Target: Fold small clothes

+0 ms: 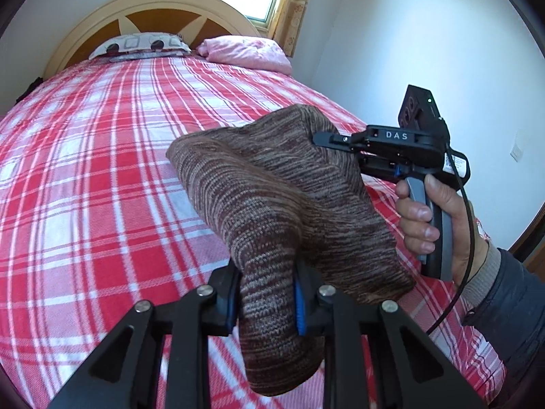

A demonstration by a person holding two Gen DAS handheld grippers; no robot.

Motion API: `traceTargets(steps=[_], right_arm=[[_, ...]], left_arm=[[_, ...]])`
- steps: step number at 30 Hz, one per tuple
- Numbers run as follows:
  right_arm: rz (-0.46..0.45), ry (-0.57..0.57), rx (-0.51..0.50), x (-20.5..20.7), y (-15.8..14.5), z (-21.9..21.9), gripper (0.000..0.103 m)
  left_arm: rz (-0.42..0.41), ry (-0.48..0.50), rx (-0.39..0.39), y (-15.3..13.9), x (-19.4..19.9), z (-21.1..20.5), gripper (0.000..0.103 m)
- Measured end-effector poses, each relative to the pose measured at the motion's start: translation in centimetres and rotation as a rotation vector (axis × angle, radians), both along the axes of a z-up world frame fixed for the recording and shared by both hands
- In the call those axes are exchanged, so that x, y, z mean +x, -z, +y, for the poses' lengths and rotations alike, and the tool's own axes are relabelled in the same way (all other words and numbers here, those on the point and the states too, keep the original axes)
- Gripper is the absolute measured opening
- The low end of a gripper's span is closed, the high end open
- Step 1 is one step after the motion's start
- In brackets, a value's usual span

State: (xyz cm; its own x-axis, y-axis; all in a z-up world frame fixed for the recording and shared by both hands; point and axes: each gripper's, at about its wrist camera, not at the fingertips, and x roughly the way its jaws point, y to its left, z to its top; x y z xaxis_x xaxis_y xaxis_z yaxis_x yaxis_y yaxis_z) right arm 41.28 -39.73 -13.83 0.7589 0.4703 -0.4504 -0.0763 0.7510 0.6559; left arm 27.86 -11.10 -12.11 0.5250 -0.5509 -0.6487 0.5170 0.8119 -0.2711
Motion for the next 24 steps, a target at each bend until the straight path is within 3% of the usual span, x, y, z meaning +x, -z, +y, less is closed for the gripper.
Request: traceTargets(steps=[24], right_arm=[[-0.057,-0.205,0.035,0.9,-3.4,15.2,0.02]], left_arm=[[-0.069,-0.187,-0.027,-2.9,-6.9,12.6,0.026]])
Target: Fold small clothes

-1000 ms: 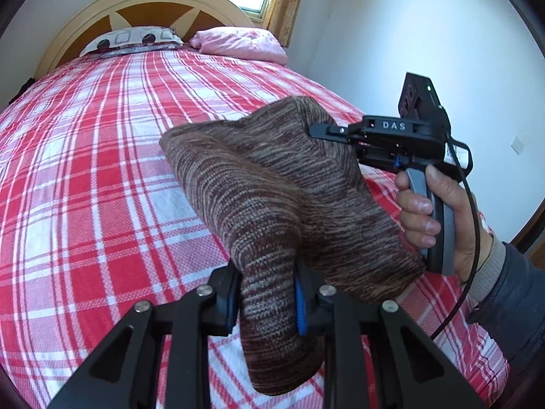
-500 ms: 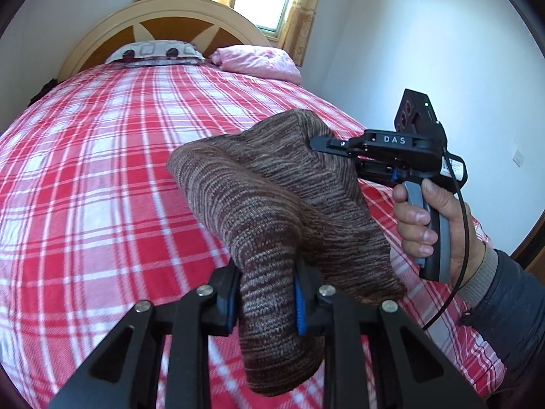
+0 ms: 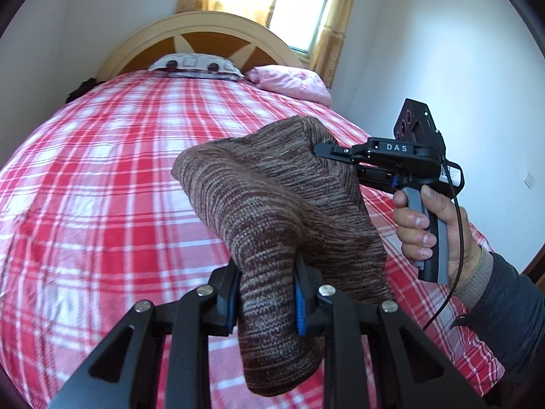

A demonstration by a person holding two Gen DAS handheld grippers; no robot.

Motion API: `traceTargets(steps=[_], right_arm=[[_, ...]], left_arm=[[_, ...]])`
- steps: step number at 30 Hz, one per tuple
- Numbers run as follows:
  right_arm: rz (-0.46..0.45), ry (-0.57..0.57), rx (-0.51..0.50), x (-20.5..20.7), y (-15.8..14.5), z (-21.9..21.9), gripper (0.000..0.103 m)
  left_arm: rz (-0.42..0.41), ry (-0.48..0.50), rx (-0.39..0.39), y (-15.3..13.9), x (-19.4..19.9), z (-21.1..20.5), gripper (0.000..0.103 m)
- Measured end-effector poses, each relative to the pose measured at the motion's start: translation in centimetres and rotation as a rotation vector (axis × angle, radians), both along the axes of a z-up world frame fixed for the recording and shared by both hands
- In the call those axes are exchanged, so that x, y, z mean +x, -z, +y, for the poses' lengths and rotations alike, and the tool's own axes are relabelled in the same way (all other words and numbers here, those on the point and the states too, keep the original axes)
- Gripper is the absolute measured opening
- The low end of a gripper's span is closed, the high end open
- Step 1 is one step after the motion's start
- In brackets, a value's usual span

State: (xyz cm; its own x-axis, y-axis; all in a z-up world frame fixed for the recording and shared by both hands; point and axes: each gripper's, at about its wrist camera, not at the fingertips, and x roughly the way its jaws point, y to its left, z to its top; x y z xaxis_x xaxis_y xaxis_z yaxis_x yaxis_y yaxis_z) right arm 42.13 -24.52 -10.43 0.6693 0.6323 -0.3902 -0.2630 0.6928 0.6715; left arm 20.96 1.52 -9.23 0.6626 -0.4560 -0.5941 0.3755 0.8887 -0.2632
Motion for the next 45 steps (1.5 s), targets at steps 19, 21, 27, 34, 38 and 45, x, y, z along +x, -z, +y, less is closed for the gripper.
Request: traceTargets(steps=[19,21,27,34,38,45], right_arm=[[0.002,-0.187,-0.001,2.0,-0.6,13.5,0.02],[0.005,-0.204,-0.002,2.2,-0.5,14.6,0.02],[0.034,-0.237,0.0,2.5,0.7,17.6,0.02],[0.078,-0.265,-0.009,2.8,2.7,20.0,0.02],[0.091,-0.278,-0.006,3.0,3.4,21.0,0.02],[0.131,-0.253,-0.034,3.9,4.8,21.5,0.02]], left_arm=[[-0.014,-0.18,-0.039,0.3,-5.3,9.5,0.026],[-0.012,-0.192,-0.037,0.4,-5.9,10.4,0.026],[0.021,-0.235,-0.038,1.8,-6.8,12.9,0.026],[0.078,-0.275,-0.056,4.4,-7.5,15.3,0.026],[0.091,-0.283,-0.065,5.1,-7.8,16.0,0.026],[0.113,-0.284,-0.057,6.2,-7.6,16.1,0.026]])
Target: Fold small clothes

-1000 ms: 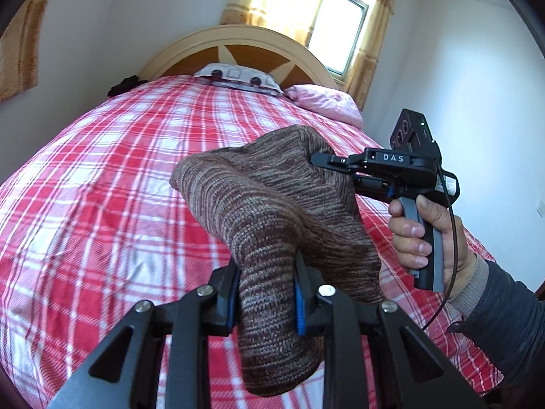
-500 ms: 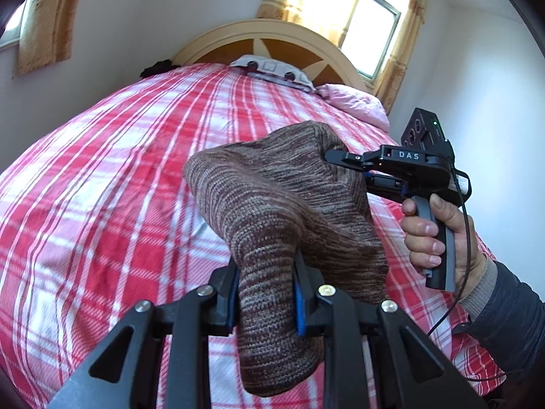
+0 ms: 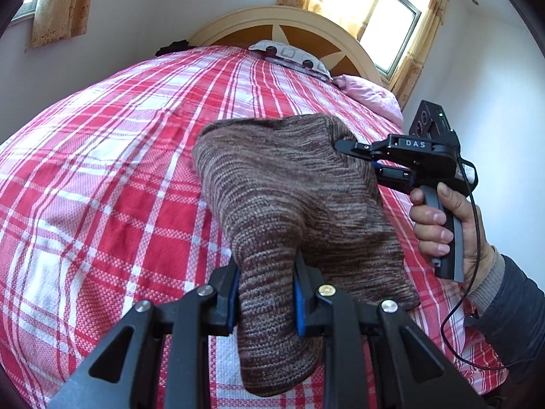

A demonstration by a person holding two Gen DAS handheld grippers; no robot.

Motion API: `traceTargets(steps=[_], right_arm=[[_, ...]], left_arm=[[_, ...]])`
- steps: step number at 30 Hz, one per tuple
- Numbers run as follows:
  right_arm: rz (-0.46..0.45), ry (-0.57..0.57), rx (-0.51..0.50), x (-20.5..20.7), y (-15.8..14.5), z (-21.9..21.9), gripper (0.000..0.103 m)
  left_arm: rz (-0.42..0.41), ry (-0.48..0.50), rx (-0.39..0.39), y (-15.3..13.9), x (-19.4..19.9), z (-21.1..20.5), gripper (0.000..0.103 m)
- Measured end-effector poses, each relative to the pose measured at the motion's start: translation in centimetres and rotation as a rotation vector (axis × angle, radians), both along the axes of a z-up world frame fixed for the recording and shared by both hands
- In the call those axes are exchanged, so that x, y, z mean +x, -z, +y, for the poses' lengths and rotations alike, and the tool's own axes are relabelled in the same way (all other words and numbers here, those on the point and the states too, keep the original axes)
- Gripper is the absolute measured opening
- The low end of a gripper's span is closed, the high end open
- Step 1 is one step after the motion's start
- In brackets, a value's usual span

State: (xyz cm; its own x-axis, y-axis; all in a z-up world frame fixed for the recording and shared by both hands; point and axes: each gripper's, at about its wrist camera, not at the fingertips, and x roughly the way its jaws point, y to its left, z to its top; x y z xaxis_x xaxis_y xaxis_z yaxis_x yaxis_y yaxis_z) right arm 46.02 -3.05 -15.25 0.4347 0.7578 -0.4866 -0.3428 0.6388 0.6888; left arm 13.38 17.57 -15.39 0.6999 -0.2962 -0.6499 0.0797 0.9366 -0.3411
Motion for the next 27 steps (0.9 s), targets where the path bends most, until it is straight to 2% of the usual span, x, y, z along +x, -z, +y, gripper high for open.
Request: traceTargets(steps=[11,15,17,19,21,23,26,27], right_arm=[[0.074,0.037,-0.087,1.5,3.1,0.2,0.022],[0.068,0.051,-0.105,0.8,2.9,-0.4,0.027],[0.034,0.056,-0.152,-0.2,2.0,-0.8,0.028],[-0.018,0.058,-0.181,-1.5,0.7,-1.1,0.028],[-0.06,0.052,-0.163,-2.9,-0.5,-1.5,0.028],[-0.081,0.048,-0.147,-4.0,-1.2,-1.6,0.029],[-0.099,0.029,-0.137,-6.3,-1.6,-1.5,0.029],[-0.102,0.011,-0.137,-6.8,-1.7,-0.7,0.029]], left_arm=[[0.029,0.0,0.018,1.1,0.8,-0.4,0.029],[0.046,-0.02,0.003,1.2,1.0,0.0,0.039],[0.043,-0.034,0.021,0.9,0.8,0.1,0.046],[0.014,-0.034,0.037,0.1,0.5,0.1,0.048],[-0.033,-0.072,0.034,-1.0,0.1,0.6,0.064],[-0.072,-0.113,0.021,-2.1,0.0,1.4,0.074],[-0.075,-0.125,0.028,-2.5,1.1,1.8,0.074],[-0.064,-0.126,0.056,-2.2,2.0,1.7,0.074]])
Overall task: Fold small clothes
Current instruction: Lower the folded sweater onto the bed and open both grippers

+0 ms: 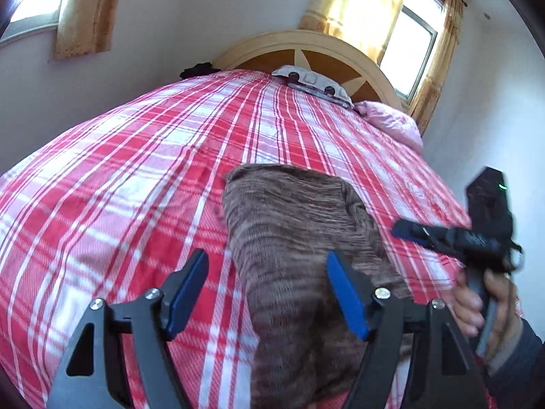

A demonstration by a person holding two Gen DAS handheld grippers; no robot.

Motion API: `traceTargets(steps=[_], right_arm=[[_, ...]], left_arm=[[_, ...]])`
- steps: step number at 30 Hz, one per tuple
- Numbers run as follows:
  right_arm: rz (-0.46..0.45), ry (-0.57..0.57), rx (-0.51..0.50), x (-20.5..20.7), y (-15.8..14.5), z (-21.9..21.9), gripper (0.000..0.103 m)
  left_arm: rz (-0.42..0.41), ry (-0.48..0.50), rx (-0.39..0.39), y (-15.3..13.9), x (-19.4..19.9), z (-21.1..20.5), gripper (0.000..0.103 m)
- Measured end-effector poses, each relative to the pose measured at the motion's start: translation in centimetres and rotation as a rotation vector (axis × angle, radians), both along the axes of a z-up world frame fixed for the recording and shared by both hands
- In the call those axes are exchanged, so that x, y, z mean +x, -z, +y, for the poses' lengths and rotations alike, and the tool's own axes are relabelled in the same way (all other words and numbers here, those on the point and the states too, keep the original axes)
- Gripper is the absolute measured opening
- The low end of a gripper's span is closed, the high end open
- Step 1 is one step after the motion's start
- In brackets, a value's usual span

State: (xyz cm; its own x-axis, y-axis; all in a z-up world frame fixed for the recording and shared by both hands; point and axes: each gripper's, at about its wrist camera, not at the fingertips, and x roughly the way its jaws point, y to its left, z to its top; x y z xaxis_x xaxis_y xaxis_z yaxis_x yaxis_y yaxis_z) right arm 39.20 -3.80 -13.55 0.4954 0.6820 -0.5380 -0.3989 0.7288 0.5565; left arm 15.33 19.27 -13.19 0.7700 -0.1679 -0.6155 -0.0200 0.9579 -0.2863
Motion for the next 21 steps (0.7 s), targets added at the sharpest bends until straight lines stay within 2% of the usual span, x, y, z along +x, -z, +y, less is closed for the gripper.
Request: traceTargets(steps=[1,3,5,6,7,9,12,15,17,19,21], right_arm=[[-0.005,-0.019,-0.016,-0.4,-0.1,0.7,0.029],[-0.026,0.02,-0.149,-0.8,0.1,1.9,0.028],[0.027,0.024,-0.122,-0.2,1.1,1.6,0.028],[0.073,0.013,-0.098,0.3,2.0,1.5,0.025],[0.087,0.009,-0.111,0.3,2.7,1.7,0.008],[0.057,-0.002,-0.159,-0.4,3.1,2.1,0.006],[0.039,0.01,-0.158,-1.3,2.5,1.2,0.004],[0.068,0.033,-0.165,-1.3,3.1,0.3,0.004],[0.094,0.044,-0.131,-0.9,4.0,-0.3,0.004],[0.101,0.039,-0.116,-0.6,3.8,-0.5,0.004],[0.063,0.058,-0.155,-1.1,2.6,-0.4,0.005]], left_arm=[[0.019,-0.011,0.031,0.5,0.7,-0.1,0.074],[0.058,-0.019,0.09,1.7,1.9,-0.5,0.074],[0.118,-0.026,0.108,3.5,3.1,-0.7,0.075],[0.131,-0.023,0.101,3.9,3.2,-0.8,0.075],[0.13,-0.027,0.087,4.3,3.0,-0.9,0.075],[0.119,-0.028,0.096,3.9,2.5,-1.1,0.075],[0.109,-0.019,0.117,3.5,1.6,-1.6,0.076],[0.108,-0.008,0.131,4.0,1.2,-2.2,0.076],[0.104,-0.014,0.142,4.1,1.0,-2.6,0.076],[0.102,-0.014,0.157,3.5,0.7,-2.9,0.076],[0.086,-0.021,0.175,2.7,-0.2,-3.1,0.076]])
